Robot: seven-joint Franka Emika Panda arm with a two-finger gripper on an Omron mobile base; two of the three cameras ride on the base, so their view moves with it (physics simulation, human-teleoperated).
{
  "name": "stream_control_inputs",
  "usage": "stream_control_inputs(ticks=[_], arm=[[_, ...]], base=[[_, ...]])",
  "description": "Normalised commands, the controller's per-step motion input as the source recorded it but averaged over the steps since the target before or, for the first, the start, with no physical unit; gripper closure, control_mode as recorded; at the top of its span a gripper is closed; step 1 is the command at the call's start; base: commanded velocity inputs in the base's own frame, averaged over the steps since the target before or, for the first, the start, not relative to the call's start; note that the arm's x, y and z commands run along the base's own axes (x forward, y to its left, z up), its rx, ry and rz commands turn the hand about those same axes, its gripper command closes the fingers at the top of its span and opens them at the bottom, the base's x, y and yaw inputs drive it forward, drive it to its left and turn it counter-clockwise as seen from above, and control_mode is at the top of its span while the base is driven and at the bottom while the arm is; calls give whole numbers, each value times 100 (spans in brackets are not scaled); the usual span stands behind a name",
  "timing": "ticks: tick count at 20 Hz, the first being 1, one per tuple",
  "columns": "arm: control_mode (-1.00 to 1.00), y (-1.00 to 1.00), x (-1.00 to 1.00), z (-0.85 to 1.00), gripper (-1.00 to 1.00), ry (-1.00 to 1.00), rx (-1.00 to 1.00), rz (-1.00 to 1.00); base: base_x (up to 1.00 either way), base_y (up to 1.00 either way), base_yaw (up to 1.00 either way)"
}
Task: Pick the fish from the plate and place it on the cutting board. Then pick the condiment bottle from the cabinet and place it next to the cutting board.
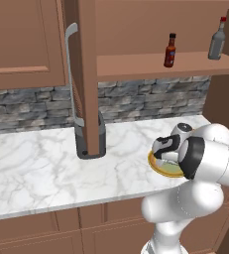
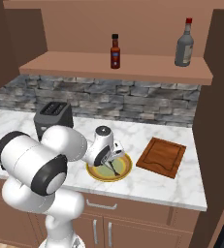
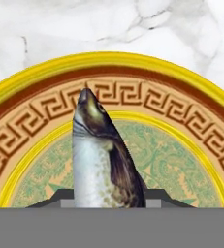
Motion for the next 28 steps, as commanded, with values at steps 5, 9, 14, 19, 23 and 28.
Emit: stream_control_inputs(ticks=[5, 9, 14, 19, 23, 28], arm=[[-100, -7, 0, 1, 100, 0, 0, 0], [-100, -17, 0, 2, 100, 0, 0, 0], [-100, -16, 0, 10, 100, 0, 0, 0], [-100, -9, 0, 23, 100, 0, 0, 0], [-100, -5, 0, 22, 100, 0, 0, 0], [-100, -13, 0, 14, 100, 0, 0, 0]], base=[[0, 0, 0], [0, 0, 0], [0, 0, 0], [0, 0, 0], [0, 0, 0], [0, 0, 0]])
